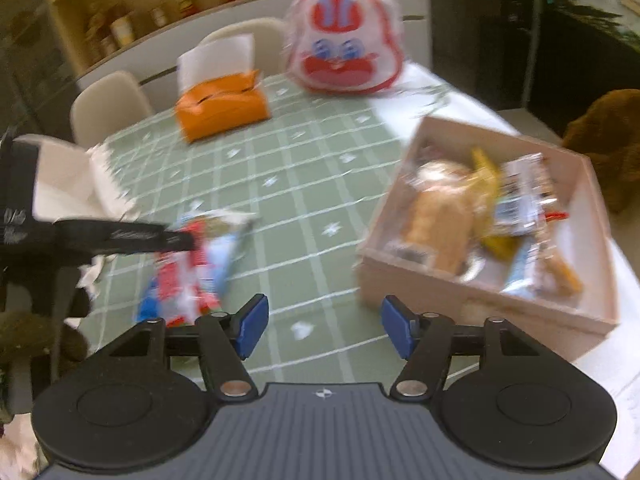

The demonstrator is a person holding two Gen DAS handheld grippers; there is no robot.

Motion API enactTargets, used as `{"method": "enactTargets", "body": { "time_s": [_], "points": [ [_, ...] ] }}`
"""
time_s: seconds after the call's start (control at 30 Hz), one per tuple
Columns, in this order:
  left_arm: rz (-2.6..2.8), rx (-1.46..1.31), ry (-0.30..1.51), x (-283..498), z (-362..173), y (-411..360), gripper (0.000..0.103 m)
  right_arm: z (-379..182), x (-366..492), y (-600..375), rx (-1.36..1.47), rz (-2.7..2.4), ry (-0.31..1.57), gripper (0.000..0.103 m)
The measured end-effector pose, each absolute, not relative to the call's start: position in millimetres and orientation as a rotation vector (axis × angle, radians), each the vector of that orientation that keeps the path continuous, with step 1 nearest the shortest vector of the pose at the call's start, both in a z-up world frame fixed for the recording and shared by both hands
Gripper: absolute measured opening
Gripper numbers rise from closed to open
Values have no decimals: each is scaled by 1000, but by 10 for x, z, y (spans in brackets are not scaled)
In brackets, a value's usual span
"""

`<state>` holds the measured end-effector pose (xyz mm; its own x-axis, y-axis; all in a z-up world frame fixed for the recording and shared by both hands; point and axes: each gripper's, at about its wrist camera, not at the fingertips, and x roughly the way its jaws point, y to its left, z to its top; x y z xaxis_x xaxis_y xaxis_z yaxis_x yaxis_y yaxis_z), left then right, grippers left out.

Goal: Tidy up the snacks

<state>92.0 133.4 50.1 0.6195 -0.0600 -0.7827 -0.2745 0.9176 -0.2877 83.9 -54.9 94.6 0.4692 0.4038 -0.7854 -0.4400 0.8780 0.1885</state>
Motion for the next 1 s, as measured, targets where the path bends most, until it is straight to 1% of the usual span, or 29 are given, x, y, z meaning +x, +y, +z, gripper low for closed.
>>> {"method": "enactTargets", "body": {
  "time_s": [0.27,0.37,0.47,0.53,0.57,0.6,0.63,0.9,0.97,1.0],
  "points": [
    [-21,-538,952,814,456,1089,46,652,776,-159,-49,607,1059,65],
    [-31,-531,959,784,458,1036,46,581,728,-92,-60,622,1075,65],
    [-22,-489,961,759,496,987,46,593,664,-95,-84,624,1053,51],
    [-20,-479,958,761,511,979,46,638,638,-170,-81,631,1044,27],
    [-19,-477,957,762,518,975,46,660,637,-221,-80,620,1040,23],
    [-19,-476,956,754,527,989,46,676,614,-282,-89,599,1034,17],
    [-19,-476,955,751,531,987,46,676,603,-344,-98,574,1031,13],
    [-3,-458,967,726,496,962,46,617,567,-839,-45,486,1060,12],
    [-11,-468,974,723,525,947,46,656,526,-815,-52,497,1034,16],
    [-21,-479,978,721,554,935,46,674,513,-787,-58,504,1023,26]
  ]
}}
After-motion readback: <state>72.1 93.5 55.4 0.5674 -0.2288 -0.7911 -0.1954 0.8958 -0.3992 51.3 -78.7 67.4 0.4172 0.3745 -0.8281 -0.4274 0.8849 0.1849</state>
